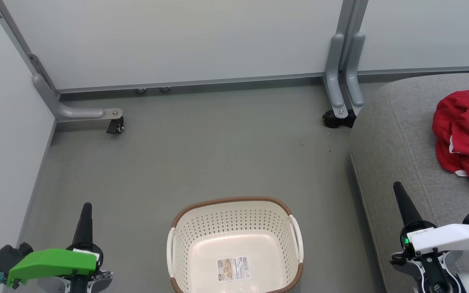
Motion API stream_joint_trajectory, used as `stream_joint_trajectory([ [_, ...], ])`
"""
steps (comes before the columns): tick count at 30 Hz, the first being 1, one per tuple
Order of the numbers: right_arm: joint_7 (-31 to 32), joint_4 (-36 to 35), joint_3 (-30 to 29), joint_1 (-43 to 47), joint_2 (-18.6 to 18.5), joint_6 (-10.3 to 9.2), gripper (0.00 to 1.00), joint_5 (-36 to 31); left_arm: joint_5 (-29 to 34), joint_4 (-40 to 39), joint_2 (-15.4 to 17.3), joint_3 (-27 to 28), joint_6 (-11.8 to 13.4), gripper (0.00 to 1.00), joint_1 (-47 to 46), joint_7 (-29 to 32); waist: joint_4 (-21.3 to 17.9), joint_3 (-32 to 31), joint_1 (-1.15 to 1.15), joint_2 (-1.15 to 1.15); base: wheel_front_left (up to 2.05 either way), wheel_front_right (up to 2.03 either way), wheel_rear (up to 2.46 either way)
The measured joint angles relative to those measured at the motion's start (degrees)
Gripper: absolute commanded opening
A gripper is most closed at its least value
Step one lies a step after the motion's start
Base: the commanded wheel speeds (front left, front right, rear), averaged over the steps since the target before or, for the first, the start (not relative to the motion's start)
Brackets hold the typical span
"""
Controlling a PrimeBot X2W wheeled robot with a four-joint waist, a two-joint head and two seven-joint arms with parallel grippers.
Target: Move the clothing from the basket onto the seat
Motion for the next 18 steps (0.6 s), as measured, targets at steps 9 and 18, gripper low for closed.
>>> stream_joint_trajectory([
  [9, 0.7, 1.2, -0.3, -0.9, 0.0, 0.0, 0.0, 4.7, -4.7, -0.2, -0.6, 1.0, -0.4, 0.0, -0.6, 1.2, 0.0, 0.1, 0.0, 0.0, 0.0, 0.0, 0.0],
  [18, 1.3, 2.3, -0.5, -2.0, 0.0, -0.01, 0.0, 9.2, -9.1, -0.5, -1.1, 1.8, -0.5, 0.0, -1.0, 2.4, 0.0, 0.2, 0.0, 0.0, 0.0, 0.0, 0.0],
])
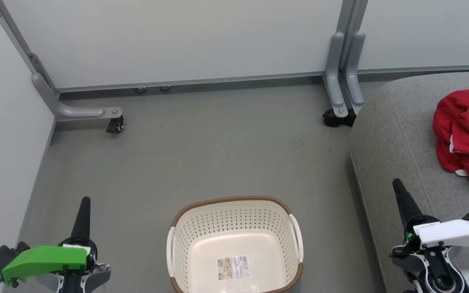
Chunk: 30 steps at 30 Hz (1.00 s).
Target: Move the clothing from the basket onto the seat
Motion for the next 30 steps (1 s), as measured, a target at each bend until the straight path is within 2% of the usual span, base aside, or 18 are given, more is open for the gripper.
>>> stream_joint_trajectory([
  [30, 1.9, 3.3, -1.0, -2.7, 0.1, 0.0, 0.0, 12.7, -12.4, -0.7, -1.5, 2.5, -0.7, 0.0, -1.3, 3.2, 0.0, 0.3, 0.0, 0.0, 0.0, 0.0, 0.0],
])
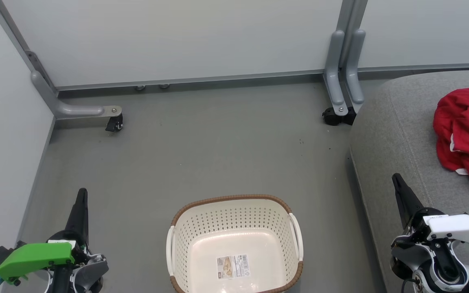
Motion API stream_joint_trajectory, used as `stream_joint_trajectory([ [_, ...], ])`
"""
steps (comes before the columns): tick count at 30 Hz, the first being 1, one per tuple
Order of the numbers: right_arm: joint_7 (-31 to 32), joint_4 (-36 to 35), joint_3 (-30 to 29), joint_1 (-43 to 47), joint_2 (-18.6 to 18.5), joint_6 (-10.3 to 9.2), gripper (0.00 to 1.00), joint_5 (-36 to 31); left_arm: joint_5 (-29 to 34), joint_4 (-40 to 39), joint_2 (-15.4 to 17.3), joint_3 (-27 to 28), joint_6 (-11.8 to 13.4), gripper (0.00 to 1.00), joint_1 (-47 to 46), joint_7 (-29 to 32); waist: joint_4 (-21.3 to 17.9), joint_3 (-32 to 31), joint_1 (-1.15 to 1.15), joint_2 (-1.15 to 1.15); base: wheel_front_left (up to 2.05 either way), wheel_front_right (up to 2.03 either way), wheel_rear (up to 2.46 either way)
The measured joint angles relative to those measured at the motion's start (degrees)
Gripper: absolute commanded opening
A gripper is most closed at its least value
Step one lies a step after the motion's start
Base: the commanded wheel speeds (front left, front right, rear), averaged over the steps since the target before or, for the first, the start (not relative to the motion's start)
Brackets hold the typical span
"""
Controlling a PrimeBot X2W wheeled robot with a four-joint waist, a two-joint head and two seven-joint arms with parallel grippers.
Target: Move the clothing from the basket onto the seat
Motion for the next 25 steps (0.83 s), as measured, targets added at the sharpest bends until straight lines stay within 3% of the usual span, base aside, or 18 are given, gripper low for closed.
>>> stream_joint_trajectory([
  [25, 0.6, 0.5, -0.6, -0.4, 0.3, 0.0, 0.0, 1.5, -1.6, -0.1, -0.2, 0.4, 0.0, 0.0, -0.3, 0.5, 0.0, 0.0, 0.0, 0.0, 0.0, 0.0, 0.0],
])
